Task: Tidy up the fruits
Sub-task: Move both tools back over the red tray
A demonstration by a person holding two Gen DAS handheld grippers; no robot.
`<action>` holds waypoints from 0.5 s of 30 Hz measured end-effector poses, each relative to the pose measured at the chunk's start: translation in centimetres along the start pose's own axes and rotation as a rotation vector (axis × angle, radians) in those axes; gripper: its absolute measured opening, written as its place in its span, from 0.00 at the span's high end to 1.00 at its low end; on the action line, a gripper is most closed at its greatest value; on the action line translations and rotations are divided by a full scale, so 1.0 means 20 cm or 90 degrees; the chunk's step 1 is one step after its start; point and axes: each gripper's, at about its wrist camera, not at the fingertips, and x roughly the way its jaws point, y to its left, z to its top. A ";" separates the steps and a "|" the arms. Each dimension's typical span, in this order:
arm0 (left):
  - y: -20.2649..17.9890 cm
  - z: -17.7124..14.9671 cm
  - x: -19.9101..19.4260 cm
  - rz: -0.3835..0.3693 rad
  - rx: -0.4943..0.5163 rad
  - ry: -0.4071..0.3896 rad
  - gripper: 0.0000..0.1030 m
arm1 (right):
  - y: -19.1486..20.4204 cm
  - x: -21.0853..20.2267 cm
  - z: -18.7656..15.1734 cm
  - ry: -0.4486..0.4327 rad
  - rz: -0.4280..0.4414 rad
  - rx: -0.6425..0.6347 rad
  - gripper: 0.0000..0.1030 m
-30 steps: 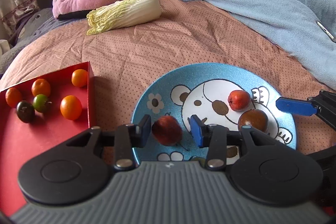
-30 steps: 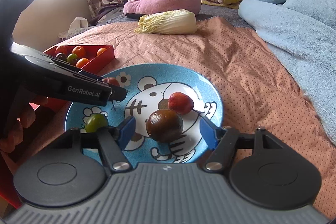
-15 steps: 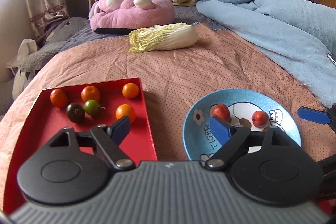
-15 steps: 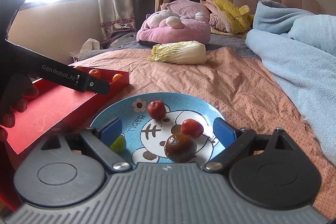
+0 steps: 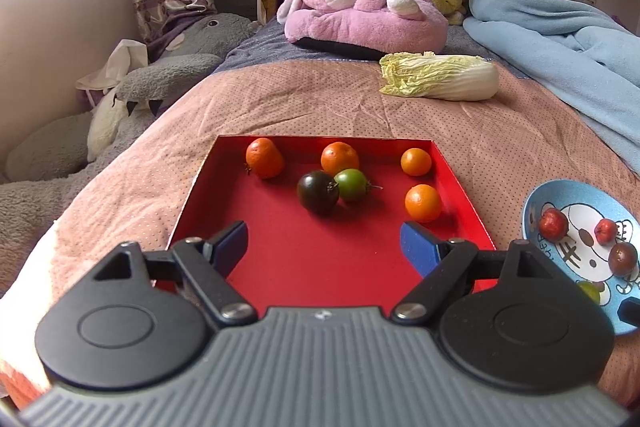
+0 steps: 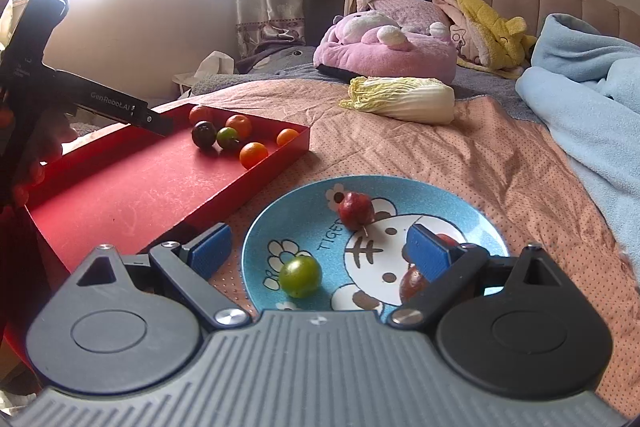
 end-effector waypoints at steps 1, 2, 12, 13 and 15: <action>0.01 0.00 0.01 0.001 -0.001 0.000 0.17 | 0.03 0.01 0.02 -0.002 0.009 0.000 0.07; 0.02 0.00 0.01 0.001 -0.002 -0.001 0.17 | 0.06 0.03 0.03 -0.003 0.017 -0.004 0.07; 0.10 -0.02 0.10 -0.002 -0.011 0.016 0.17 | 0.30 0.20 0.18 0.005 0.076 -0.053 0.07; 0.11 -0.01 0.11 -0.003 -0.015 0.017 0.17 | 0.32 0.22 0.20 0.004 0.079 -0.057 0.07; 0.12 0.00 0.12 -0.008 -0.023 0.017 0.17 | 0.36 0.25 0.23 0.006 0.085 -0.064 0.07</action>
